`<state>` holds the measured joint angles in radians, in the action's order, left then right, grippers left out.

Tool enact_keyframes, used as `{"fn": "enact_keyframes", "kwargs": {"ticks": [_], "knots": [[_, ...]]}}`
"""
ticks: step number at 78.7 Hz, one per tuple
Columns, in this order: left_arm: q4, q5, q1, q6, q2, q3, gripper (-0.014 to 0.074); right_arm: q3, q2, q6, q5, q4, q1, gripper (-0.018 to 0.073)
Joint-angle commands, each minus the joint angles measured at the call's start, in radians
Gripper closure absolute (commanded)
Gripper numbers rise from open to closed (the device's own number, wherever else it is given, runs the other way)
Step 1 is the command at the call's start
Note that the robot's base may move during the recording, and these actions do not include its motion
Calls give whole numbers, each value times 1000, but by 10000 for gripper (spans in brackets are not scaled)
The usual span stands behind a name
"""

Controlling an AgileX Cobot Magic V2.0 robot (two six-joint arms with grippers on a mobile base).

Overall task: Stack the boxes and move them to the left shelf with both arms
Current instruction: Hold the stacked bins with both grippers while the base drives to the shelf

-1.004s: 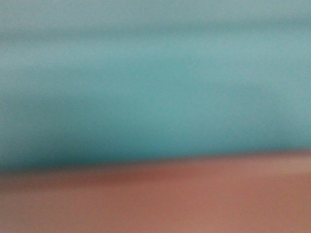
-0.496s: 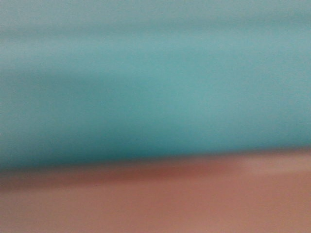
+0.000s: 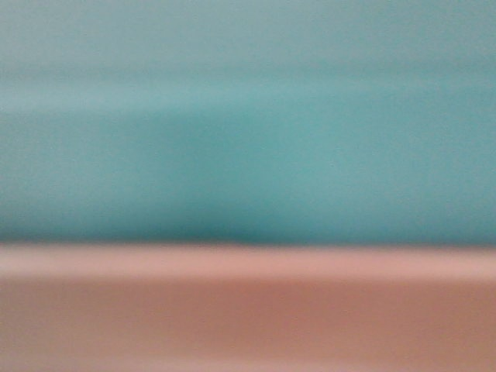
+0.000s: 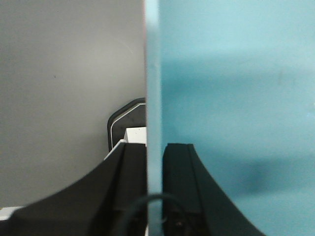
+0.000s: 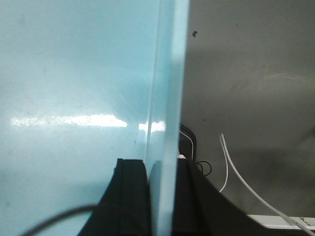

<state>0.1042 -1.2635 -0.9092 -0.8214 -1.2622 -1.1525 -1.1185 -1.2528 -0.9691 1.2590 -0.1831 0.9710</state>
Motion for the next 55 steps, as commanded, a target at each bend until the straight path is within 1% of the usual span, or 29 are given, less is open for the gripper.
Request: {"fn": "enact_keyframes", "kwargs": {"ticks": [1, 55], "knots": [[63, -37, -12, 5, 28, -38, 601, -39, 30, 9, 15, -4, 4, 492], [54, -35, -12, 5, 28, -38, 601, -39, 30, 9, 14, -9, 4, 492]]}}
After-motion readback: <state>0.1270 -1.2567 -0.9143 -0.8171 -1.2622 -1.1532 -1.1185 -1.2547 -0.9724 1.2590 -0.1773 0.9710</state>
